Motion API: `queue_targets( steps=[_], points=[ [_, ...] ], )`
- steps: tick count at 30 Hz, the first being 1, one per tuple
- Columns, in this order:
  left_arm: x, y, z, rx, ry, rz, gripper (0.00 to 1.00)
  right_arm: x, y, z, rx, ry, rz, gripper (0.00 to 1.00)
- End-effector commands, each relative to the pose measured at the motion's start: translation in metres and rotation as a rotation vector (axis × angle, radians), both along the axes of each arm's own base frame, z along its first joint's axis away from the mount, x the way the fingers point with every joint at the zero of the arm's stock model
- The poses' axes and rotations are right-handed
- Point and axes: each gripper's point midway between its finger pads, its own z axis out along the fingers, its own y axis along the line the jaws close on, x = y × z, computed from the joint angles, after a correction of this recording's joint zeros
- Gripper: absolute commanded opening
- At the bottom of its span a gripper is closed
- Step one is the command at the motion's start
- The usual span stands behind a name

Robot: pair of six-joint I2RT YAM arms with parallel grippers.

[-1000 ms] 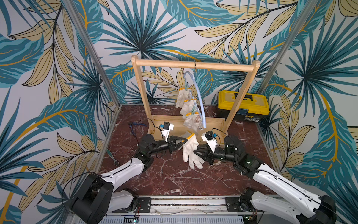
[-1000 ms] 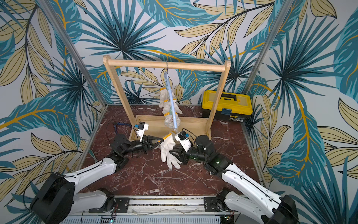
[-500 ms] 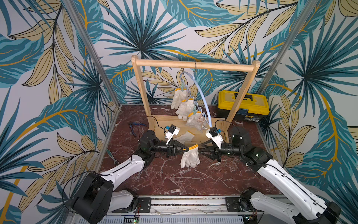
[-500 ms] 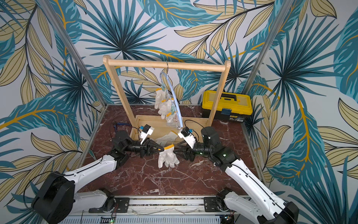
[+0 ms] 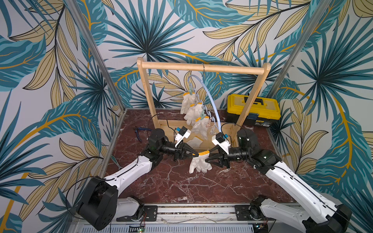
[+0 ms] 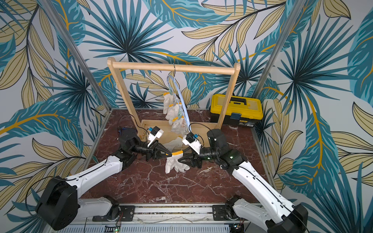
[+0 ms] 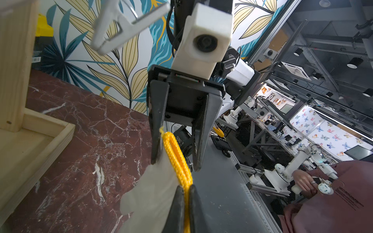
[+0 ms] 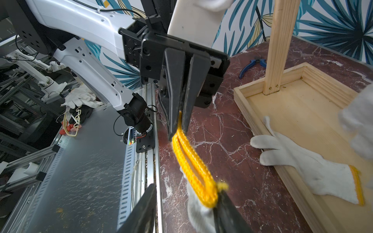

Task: Clip the gloves onto a hanger to dry
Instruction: Pick up the glove from the center of the board.

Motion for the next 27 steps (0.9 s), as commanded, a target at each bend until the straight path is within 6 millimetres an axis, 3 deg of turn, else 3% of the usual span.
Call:
queue_targets(
  steps=[1,10,21,27],
  points=[
    [-0.001,-0.003,0.016,-0.02,-0.045,-0.034,0.0,-0.003,0.003,0.014,0.041,-0.048,0.035,0.45],
    [0.0,-0.009,0.019,-0.022,-0.047,-0.042,0.0,0.001,0.006,0.017,0.068,-0.055,0.031,0.4],
    [0.004,-0.014,0.02,-0.024,-0.05,-0.022,0.0,0.001,0.003,0.019,0.081,-0.069,0.005,0.17],
    [0.005,-0.014,0.023,-0.032,-0.065,-0.007,0.0,0.001,0.001,0.014,0.07,-0.061,-0.007,0.16]
  ],
)
